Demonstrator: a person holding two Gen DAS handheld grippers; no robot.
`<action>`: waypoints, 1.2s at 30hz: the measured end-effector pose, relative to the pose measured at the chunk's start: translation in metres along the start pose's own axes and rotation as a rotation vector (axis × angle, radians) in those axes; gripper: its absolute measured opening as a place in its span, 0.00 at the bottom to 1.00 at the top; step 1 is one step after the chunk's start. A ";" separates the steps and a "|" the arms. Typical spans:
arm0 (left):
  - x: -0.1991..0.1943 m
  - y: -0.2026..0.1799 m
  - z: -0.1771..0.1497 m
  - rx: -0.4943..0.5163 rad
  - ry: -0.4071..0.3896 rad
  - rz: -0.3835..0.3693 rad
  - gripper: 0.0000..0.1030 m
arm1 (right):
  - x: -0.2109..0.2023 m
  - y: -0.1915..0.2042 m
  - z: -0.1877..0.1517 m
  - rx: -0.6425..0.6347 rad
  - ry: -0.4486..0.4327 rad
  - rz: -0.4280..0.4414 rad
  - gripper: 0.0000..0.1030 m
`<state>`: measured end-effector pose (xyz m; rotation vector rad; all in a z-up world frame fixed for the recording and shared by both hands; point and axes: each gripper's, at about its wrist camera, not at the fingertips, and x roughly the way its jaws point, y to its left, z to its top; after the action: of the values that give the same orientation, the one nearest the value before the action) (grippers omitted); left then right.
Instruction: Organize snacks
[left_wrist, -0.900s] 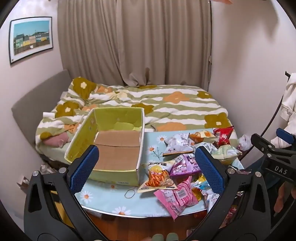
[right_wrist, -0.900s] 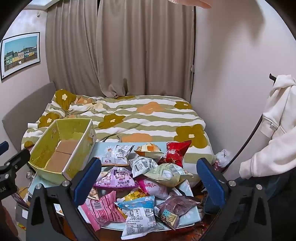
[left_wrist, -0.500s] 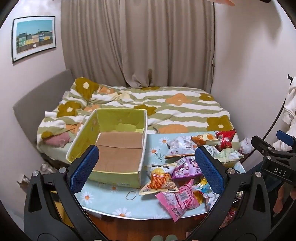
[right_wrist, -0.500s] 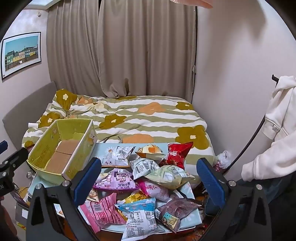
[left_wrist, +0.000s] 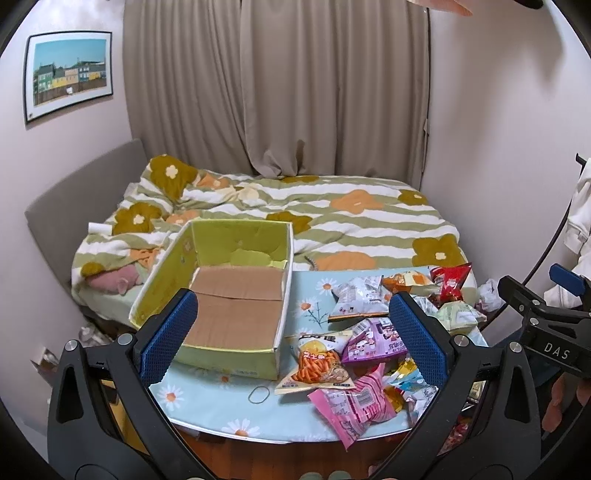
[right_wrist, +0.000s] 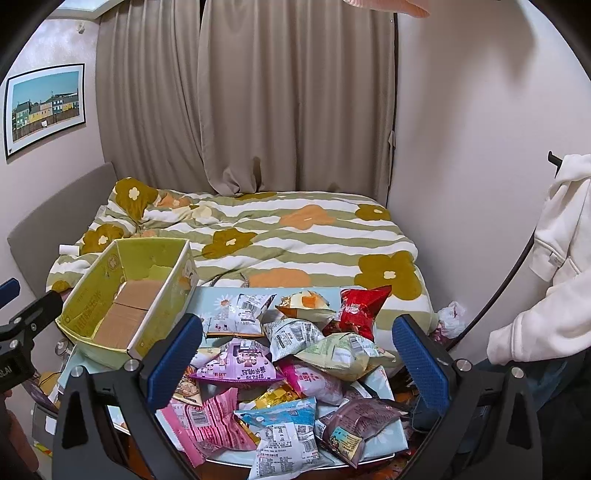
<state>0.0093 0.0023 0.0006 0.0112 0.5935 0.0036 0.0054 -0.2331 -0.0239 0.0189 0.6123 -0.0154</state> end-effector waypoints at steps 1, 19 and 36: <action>0.000 0.000 0.000 0.000 -0.003 0.001 1.00 | 0.000 0.000 0.000 -0.001 -0.001 0.000 1.00; -0.002 0.003 0.000 -0.002 -0.012 0.013 1.00 | -0.002 0.002 0.002 0.003 -0.002 0.005 1.00; -0.004 0.001 -0.005 0.005 -0.006 0.012 1.00 | -0.004 0.001 0.001 0.005 0.001 0.008 1.00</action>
<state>0.0032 0.0031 -0.0018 0.0194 0.5874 0.0133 0.0022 -0.2318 -0.0210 0.0260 0.6131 -0.0091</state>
